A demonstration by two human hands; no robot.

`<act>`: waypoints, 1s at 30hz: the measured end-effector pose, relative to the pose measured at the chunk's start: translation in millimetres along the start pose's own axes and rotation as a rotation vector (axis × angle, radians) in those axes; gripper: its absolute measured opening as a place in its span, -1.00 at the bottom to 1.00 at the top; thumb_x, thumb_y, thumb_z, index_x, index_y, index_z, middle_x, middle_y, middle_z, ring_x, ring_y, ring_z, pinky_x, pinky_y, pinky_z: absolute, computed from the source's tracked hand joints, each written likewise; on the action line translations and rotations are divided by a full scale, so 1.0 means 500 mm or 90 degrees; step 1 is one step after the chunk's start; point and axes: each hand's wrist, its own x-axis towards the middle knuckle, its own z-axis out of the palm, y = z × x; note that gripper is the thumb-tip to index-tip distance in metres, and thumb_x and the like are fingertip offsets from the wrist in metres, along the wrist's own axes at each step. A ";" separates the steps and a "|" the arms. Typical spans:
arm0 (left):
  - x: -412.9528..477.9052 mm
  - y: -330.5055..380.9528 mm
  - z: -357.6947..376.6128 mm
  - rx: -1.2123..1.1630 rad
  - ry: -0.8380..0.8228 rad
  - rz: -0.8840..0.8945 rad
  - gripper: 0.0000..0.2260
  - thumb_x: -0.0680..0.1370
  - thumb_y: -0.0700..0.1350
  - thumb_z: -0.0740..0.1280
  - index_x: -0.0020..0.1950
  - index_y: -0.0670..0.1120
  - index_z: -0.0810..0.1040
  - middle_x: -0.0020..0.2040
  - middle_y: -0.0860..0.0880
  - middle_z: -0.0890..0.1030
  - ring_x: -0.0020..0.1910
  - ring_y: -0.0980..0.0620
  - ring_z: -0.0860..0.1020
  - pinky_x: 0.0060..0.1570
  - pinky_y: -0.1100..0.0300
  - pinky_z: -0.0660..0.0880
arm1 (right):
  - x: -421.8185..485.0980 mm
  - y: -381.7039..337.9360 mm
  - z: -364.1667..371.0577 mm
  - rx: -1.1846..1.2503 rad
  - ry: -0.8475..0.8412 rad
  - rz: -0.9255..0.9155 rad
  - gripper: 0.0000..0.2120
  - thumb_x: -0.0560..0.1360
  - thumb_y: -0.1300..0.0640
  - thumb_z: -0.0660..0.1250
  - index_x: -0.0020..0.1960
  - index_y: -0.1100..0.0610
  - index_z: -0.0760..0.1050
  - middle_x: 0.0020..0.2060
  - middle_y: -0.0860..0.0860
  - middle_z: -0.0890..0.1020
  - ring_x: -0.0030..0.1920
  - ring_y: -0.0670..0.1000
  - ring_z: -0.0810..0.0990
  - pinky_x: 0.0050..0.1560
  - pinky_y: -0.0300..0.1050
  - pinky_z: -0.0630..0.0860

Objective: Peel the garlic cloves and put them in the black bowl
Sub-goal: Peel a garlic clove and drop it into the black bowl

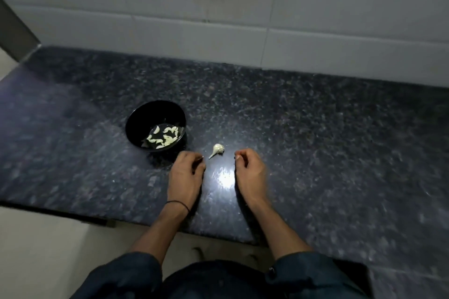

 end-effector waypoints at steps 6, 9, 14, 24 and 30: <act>0.012 0.006 0.021 0.000 0.076 -0.070 -0.93 0.52 -0.27 0.39 -0.08 -0.12 0.57 -0.12 -0.02 0.51 -0.14 0.01 0.50 -0.06 0.08 0.47 | -0.007 0.011 0.004 -0.075 0.008 -0.137 -0.90 0.62 0.23 0.24 -0.04 0.08 0.48 -0.13 -0.08 0.49 -0.06 -0.05 0.46 -0.04 -0.25 0.30; 0.019 0.002 0.023 0.008 0.090 -0.099 -0.94 0.54 -0.24 0.39 -0.08 -0.11 0.54 -0.14 -0.02 0.50 -0.15 0.00 0.48 -0.10 0.07 0.46 | -0.005 0.015 0.004 -0.068 0.001 -0.136 -0.90 0.62 0.22 0.24 -0.04 0.08 0.48 -0.13 -0.09 0.50 -0.07 -0.04 0.46 -0.05 -0.23 0.32; 0.034 0.003 0.022 0.050 0.059 -0.113 -0.97 0.57 -0.21 0.34 -0.06 -0.12 0.53 -0.10 -0.07 0.49 -0.15 -0.07 0.48 -0.10 0.02 0.46 | -0.006 0.016 0.005 -0.065 0.000 -0.131 -0.90 0.62 0.22 0.24 -0.03 0.07 0.48 -0.14 -0.10 0.50 -0.06 -0.06 0.46 -0.05 -0.23 0.33; 0.013 0.051 -0.027 -0.039 0.092 0.020 -0.91 0.62 -0.23 0.30 -0.08 -0.13 0.53 -0.13 -0.01 0.56 -0.16 0.03 0.50 -0.14 0.15 0.43 | -0.003 0.020 0.012 -0.080 0.005 -0.124 -0.89 0.62 0.21 0.24 0.00 0.03 0.50 -0.11 -0.14 0.51 -0.03 -0.09 0.48 -0.02 -0.22 0.36; 0.073 0.052 -0.100 -0.011 0.205 0.045 -0.96 0.59 -0.24 0.32 -0.02 -0.17 0.56 -0.10 -0.07 0.61 -0.11 -0.06 0.55 -0.10 0.03 0.48 | -0.003 0.020 0.014 -0.092 0.009 -0.127 -0.87 0.62 0.21 0.23 0.00 0.02 0.50 -0.11 -0.15 0.52 -0.04 -0.12 0.48 -0.01 -0.19 0.39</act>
